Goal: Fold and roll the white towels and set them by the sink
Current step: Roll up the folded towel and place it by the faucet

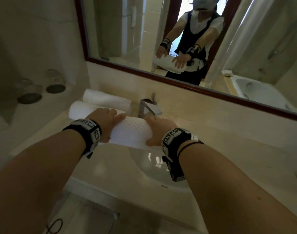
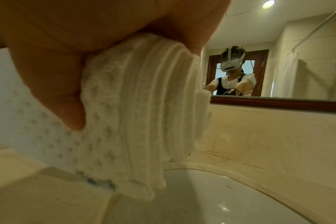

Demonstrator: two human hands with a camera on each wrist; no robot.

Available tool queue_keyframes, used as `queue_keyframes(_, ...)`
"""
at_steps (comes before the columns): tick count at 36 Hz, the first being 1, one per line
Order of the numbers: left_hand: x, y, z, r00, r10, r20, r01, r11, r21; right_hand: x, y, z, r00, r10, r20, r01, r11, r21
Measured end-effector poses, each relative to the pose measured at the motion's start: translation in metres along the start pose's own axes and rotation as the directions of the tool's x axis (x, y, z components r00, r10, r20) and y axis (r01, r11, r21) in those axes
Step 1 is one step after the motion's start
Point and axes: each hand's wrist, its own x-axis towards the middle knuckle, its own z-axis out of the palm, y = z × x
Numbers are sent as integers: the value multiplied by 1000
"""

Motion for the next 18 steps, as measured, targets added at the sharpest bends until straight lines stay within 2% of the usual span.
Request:
queue_keyframes(8, -1, -53, 31, 999, 7, 53, -8, 999, 35, 40, -49, 8, 1000, -10, -9, 10, 999, 39)
queue_keyframes(18, 13, -119, 79, 996, 62, 65, -65, 997, 43, 90, -108, 21, 999, 48, 17, -49, 994, 93)
